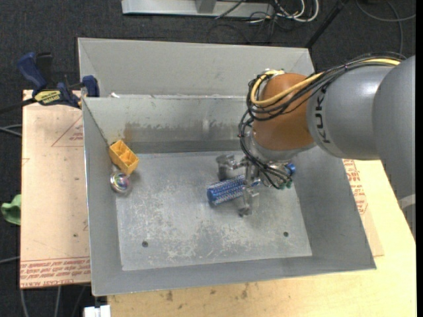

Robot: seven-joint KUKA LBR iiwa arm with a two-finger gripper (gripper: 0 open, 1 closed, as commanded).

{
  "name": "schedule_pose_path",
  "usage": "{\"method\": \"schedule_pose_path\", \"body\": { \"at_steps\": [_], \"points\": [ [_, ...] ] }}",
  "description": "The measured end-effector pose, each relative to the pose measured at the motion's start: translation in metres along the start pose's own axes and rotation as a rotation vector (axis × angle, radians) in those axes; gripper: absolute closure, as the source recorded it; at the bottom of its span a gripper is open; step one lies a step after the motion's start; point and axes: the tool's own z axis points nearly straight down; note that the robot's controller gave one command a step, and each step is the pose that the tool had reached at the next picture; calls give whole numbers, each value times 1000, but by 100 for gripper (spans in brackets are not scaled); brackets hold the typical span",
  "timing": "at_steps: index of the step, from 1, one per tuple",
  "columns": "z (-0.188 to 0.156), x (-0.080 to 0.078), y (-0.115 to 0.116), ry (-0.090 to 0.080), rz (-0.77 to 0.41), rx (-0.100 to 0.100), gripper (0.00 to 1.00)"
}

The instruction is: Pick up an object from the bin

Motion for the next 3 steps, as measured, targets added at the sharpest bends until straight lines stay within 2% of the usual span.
{"method": "schedule_pose_path", "body": {
  "at_steps": [1, 2, 3],
  "points": [
    [0, 0, 0, 0, 0, 0, 100],
    [-42, -1, 1, -2, -1, 1, 100],
    [-66, -2, 2, -2, -2, 1, 100]
  ]
}}
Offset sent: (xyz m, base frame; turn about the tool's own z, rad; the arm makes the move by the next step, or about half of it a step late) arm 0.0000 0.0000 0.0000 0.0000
